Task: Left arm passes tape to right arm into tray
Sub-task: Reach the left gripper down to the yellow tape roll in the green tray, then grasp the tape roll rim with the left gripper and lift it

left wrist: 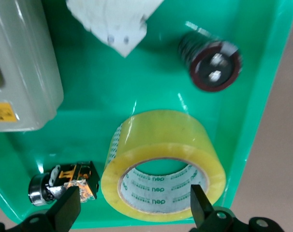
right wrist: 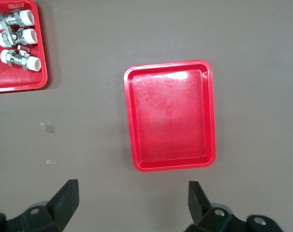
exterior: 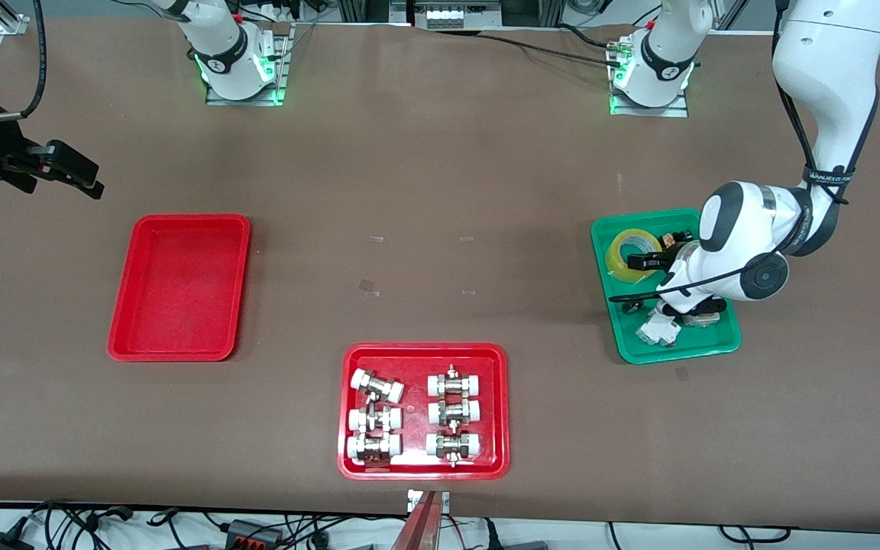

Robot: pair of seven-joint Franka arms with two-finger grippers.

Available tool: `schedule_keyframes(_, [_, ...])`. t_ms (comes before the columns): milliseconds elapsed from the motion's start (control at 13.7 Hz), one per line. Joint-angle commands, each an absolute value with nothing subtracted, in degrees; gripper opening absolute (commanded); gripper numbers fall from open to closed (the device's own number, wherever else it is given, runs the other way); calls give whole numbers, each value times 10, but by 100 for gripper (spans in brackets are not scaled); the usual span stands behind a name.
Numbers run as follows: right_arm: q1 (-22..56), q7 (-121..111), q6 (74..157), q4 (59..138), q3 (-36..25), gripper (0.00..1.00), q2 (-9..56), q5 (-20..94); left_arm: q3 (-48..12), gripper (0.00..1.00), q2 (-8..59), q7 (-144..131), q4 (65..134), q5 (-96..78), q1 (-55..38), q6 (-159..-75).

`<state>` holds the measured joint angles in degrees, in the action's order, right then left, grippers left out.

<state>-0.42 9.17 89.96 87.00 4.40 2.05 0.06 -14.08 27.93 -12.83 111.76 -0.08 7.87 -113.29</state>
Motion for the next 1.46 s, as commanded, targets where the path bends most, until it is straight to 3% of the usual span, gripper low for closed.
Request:
schedule_keyframes(0, [-5,93,892,864,45,100,23,-4,-140,100,263,-134,1149,3,81,-1143])
schedule_keyframes(220, [-4,93,892,864,45,100,23,-4,-137,100,267,-134,1149,11,83,-1143])
schedule_keyframes(439, [-4,93,892,864,45,100,23,-4,-135,81,276,-134,1147,40,86,-1146])
schedule_keyframes(732, [-4,93,893,864,45,100,23,-4,-135,44,278,-134,1147,43,86,-1147])
schedule_keyframes(951, [-5,92,893,862,45,100,23,-4,-136,7,276,-130,1147,44,87,-1145])
schedule_keyframes(1024, [-7,93,893,862,45,100,22,-3,-136,1,274,-128,1141,44,86,-1137])
schedule_keyframes(1244, [-9,92,892,861,45,100,21,-4,-139,1,253,-127,1122,44,86,-1110])
schedule_keyframes(1390, [-9,92,892,861,45,100,20,-4,-144,1,229,-124,1073,44,85,-1038])
